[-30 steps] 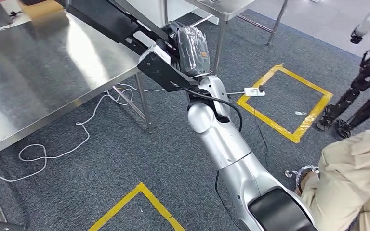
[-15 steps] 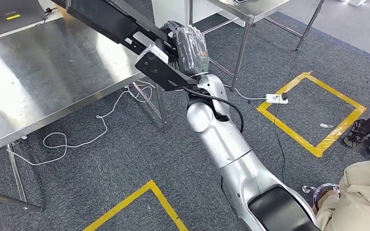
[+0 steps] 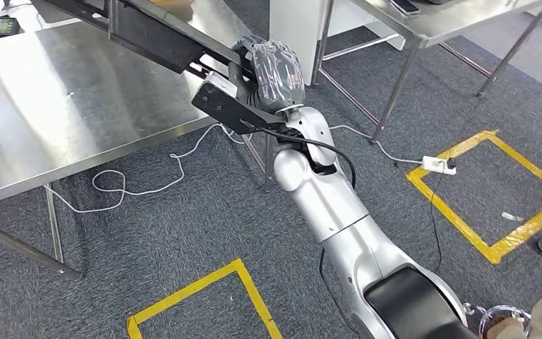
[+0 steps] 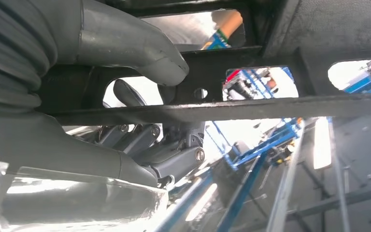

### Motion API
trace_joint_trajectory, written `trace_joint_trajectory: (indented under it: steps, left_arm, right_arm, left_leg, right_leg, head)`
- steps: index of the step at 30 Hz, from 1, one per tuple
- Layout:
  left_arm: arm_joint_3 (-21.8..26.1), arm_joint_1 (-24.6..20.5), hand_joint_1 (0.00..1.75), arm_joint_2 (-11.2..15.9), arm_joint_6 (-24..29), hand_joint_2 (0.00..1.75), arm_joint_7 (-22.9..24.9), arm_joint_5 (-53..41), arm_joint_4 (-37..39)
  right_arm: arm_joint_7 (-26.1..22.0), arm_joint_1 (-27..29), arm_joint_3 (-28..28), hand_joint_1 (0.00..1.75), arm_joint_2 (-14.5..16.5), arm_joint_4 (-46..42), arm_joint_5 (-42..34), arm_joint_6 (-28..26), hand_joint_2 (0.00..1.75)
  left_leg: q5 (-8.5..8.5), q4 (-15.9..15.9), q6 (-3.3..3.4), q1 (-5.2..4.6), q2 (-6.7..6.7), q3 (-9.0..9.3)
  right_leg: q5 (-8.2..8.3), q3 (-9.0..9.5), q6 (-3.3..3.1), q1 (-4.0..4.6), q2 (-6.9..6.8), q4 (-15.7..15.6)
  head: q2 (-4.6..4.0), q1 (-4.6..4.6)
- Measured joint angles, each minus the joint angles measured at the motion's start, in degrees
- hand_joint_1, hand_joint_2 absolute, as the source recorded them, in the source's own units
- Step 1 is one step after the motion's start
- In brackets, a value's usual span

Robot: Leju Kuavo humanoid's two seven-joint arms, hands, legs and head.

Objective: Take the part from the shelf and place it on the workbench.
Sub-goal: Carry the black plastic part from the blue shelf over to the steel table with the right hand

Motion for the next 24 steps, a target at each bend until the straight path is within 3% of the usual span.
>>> trace_joint_trajectory:
  steps: [2, 3, 4, 6, 7, 9, 11, 13, 15, 17, 18, 19, 22, 24]
  left_arm:
    - [0.0, -0.1, 0.0, 0.0, 0.0, 1.75, 0.0, -0.1, 0.0]
    - [0.0, -0.1, 0.0, 0.0, 0.0, 1.75, 0.0, -0.1, 0.0]
    - [0.0, -0.1, 0.0, 0.0, 0.0, 1.75, 0.1, -0.1, 0.0]
    - [0.0, -0.2, 0.0, -0.1, 0.0, 1.75, 0.1, -0.1, 0.0]
    - [0.0, -0.2, 0.0, -0.1, 0.0, 1.75, 0.1, -0.1, 0.0]
    - [0.0, -0.2, 0.0, -0.1, 0.0, 1.75, 0.1, -0.2, 0.0]
    - [0.0, 0.0, 0.0, 0.0, 0.0, 1.75, 0.1, -0.2, 0.0]
    - [0.0, 0.0, 0.0, 0.1, 0.0, 1.75, 0.1, -0.2, 0.0]
    - [0.0, -0.1, 0.0, 0.1, 0.0, 1.75, 0.1, -0.2, 0.0]
    - [0.0, -0.2, 0.0, 0.1, 0.0, 1.75, 0.1, -0.2, 0.0]
    - [0.0, -0.2, 0.0, 0.1, 0.1, 1.75, 0.1, -0.2, 0.0]
    - [0.0, -0.2, 0.0, 0.1, 0.2, 1.75, 0.1, -0.1, 0.0]
    - [0.1, -0.2, 0.0, 0.1, 0.3, 1.75, -0.1, 0.0, 0.0]
    - [0.2, -0.3, 0.0, 0.1, 0.3, 1.75, -0.3, 0.2, 0.0]
  right_arm:
    - [0.1, 0.3, 0.0, 1.75, -0.5, 0.3, 0.3, 0.2, 1.75]
    - [0.2, 0.5, 0.0, 1.75, -0.6, 0.5, 0.6, 0.3, 1.75]
    - [0.2, 0.5, 0.0, 1.75, -0.7, 0.7, 0.9, 0.4, 1.75]
    - [0.1, 0.5, 0.0, 1.75, -0.9, 0.8, 1.2, 0.6, 1.75]
    - [0.1, 0.5, 0.0, 1.75, -0.9, 0.9, 1.3, 0.8, 1.75]
    - [0.1, 0.4, 0.0, 1.75, -0.9, 1.1, 1.4, 1.0, 1.75]
    - [0.1, 0.2, 0.0, 1.75, -0.9, 1.3, 1.6, 1.0, 1.75]
    - [0.1, -0.1, 0.0, 1.75, -0.7, 1.5, 1.7, 1.0, 1.75]
    - [0.1, -0.3, 0.0, 1.75, -0.6, 1.6, 1.8, 1.0, 1.75]
    - [0.0, -0.4, 0.0, 1.75, -0.6, 1.9, 1.8, 1.0, 1.75]
    - [-0.1, -0.3, 0.0, 1.75, -0.6, 2.1, 1.8, 1.0, 1.75]
    - [-0.2, -0.3, 0.0, 1.75, -0.6, 2.2, 1.7, 1.0, 1.75]
    - [-0.7, -0.5, 0.0, 1.75, -0.4, 2.4, 1.7, 1.0, 1.75]
    - [-1.0, -0.7, 0.0, 1.75, -0.3, 2.5, 1.6, 0.9, 1.75]
  left_leg:
    - [-0.03, 0.0, 0.12, 0.0, -1.39, 0.0]
    - [-0.05, 0.1, 0.11, 0.0, -2.12, 0.0]
    - [-0.06, 0.1, 0.08, 0.0, -2.84, 0.01]
    - [-0.18, 0.4, -0.16, -0.01, -4.17, -0.06]
    - [-0.28, 0.6, -0.4, -0.08, -4.79, -0.17]
    - [-0.37, 0.8, -1.0, -0.08, -5.73, -0.5]
    - [-0.37, 0.9, -1.67, 0.23, -6.26, -0.78]
    - [-1.55, 2.6, -2.33, 0.26, -4.37, -1.68]
    - [-4.62, 8.6, -2.88, 0.27, -1.22, -4.59]
    - [-7.1, 15.5, -3.3, 0.54, 0.07, -8.19]
    - [-7.05, 16.7, -3.42, 0.62, 0.28, -8.97]
    - [-5.95, 15.6, -3.48, 0.68, 0.5, -8.54]
    - [-1.1, 4.6, -3.17, 0.5, 3.15, -2.77]
    - [-0.47, 1.2, -2.55, 0.07, 4.07, -1.01]
  right_leg:
    - [-1.91, -3.49, 0.1, -0.18, 0.81, 6.5]
    - [-1.58, -4.03, 0.48, -0.27, 0.94, 6.9]
    - [-0.36, -3.46, 0.99, -0.35, 1.09, 5.1]
    - [3.28, -0.18, 1.91, -0.74, 2.46, -2.8]
    - [4.67, 1.33, 1.99, -0.91, 3.14, -6.2]
    - [5.77, 2.67, 1.62, -0.98, 3.77, -9.0]
    - [6.03, 2.9, 0.9, -0.99, 2.84, -9.2]
    - [6.24, 3.19, 0.01, -1.22, 1.94, -9.6]
    - [6.16, 3.45, -0.7, -1.15, 0.94, -9.7]
    - [5.98, 3.55, -1.02, -0.93, -0.21, -9.7]
    - [5.91, 3.58, -1.08, -0.88, -0.8, -9.7]
    - [5.84, 3.62, -1.07, -0.86, -1.34, -9.7]
    - [5.38, 3.99, -0.62, -0.48, -2.75, -9.7]
    - [5.05, 4.23, -0.11, 0.07, -3.59, -9.7]
  head:
    - [0.0, 0.11]
    - [0.0, 0.12]
    - [0.0, 0.12]
    - [0.0, 0.14]
    - [0.01, 0.12]
    - [0.01, 0.09]
    - [0.02, 0.09]
    - [0.01, -0.21]
    - [0.0, -0.68]
    - [0.01, -0.84]
    - [0.01, -0.85]
    - [0.01, -0.87]
    - [0.01, -0.9]
    - [0.01, -0.68]
